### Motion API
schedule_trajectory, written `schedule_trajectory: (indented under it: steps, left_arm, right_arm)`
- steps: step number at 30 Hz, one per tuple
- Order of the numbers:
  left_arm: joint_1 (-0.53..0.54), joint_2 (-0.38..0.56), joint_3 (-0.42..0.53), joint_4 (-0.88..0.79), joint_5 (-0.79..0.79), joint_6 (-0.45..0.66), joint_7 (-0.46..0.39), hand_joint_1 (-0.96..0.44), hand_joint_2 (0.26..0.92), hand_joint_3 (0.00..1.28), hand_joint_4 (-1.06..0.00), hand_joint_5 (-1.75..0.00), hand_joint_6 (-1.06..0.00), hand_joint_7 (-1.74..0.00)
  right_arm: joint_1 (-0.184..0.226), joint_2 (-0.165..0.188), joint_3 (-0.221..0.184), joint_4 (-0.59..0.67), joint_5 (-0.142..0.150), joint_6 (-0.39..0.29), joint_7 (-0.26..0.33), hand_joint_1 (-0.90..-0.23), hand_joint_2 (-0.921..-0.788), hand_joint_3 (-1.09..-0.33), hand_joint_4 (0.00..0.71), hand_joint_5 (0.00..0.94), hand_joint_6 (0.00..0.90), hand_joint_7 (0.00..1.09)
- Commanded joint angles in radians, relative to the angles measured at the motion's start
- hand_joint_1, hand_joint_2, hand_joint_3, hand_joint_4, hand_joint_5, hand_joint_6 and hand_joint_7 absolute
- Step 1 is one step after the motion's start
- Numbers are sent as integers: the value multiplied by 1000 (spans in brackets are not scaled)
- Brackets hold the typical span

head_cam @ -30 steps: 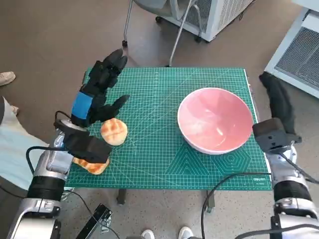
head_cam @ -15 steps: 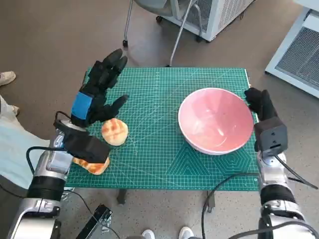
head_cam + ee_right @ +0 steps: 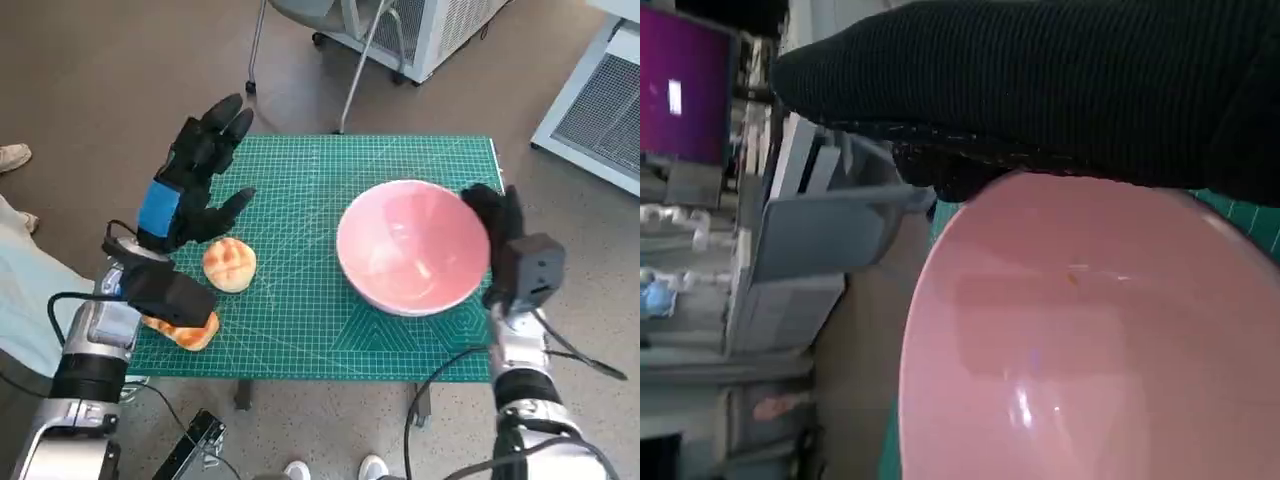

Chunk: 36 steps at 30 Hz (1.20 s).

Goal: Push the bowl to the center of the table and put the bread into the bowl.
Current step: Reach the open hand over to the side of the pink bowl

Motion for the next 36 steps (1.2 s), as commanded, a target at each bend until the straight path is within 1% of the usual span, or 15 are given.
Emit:
schedule_trajectory:
  steps: [1, 8, 11, 12, 13, 16, 18, 21, 26, 29, 32, 36]
  left_arm:
    - [29, 16, 17, -37, -15, 17, -11, -463, 921, 282, -221, -1, -36, -439]
    - [51, 25, 27, -74, -8, 33, -9, -456, 921, 275, -225, -2, -6, -506]
    - [62, 30, 31, -91, -4, 40, -6, -449, 921, 271, -228, -3, -1, -522]
    - [65, 31, 33, -97, -2, 42, -5, -445, 921, 269, -227, -3, 0, -525]
    - [68, 31, 33, -100, -1, 44, -4, -444, 921, 268, -228, -3, 0, -526]
    - [81, 36, 39, -126, 3, 56, -4, -443, 921, 265, -230, -4, 1, -532]
    - [87, 37, 42, -138, 3, 63, -5, -441, 921, 263, -231, -5, 1, -536]
    - [100, 40, 47, -160, 1, 78, -9, -438, 921, 262, -232, -5, 1, -540]
    - [119, 41, 52, -194, -1, 100, -12, -423, 921, 260, -231, -4, 1, -543]
    - [135, 42, 57, -219, -2, 113, -13, -420, 921, 258, -229, -3, 1, -545]
    - [153, 44, 64, -243, -5, 121, -17, -418, 921, 257, -228, -2, 1, -548]
    - [186, 51, 81, -285, -7, 134, -23, -415, 921, 253, -228, -2, 1, -554]
  right_arm:
    - [-16, 32, -5, 11, 11, 26, 26, -625, -921, -649, 338, 0, 114, 531]
    - [-47, 59, 7, 12, -6, 32, 21, -617, -921, -644, 338, 1, 110, 545]
    - [-65, 73, 1, 14, 0, 48, 20, -619, -921, -649, 340, 2, 105, 550]
    - [-69, 78, -5, 15, 6, 53, 23, -623, -921, -666, 339, 1, 99, 552]
    - [-72, 82, -9, 15, 11, 57, 25, -625, -921, -665, 338, 1, 98, 555]
    - [-94, 104, -34, 18, 37, 83, 30, -629, -921, -663, 335, 0, 95, 564]
    - [-103, 114, -45, 19, 46, 94, 31, -634, -921, -662, 331, 0, 92, 568]
    - [-122, 134, -66, 20, 67, 113, 37, -644, -921, -661, 329, 0, 89, 572]
    - [-144, 150, -86, 22, 85, 138, 45, -627, -921, -660, 309, 0, 83, 577]
    - [-154, 147, -84, 20, 82, 140, 39, -608, -921, -665, 302, 0, 80, 579]
    - [-160, 135, -81, 17, 76, 132, 38, -609, -921, -666, 300, 0, 81, 585]
    - [-166, 99, -38, 7, 25, 88, 9, -613, -921, -666, 295, 0, 80, 593]
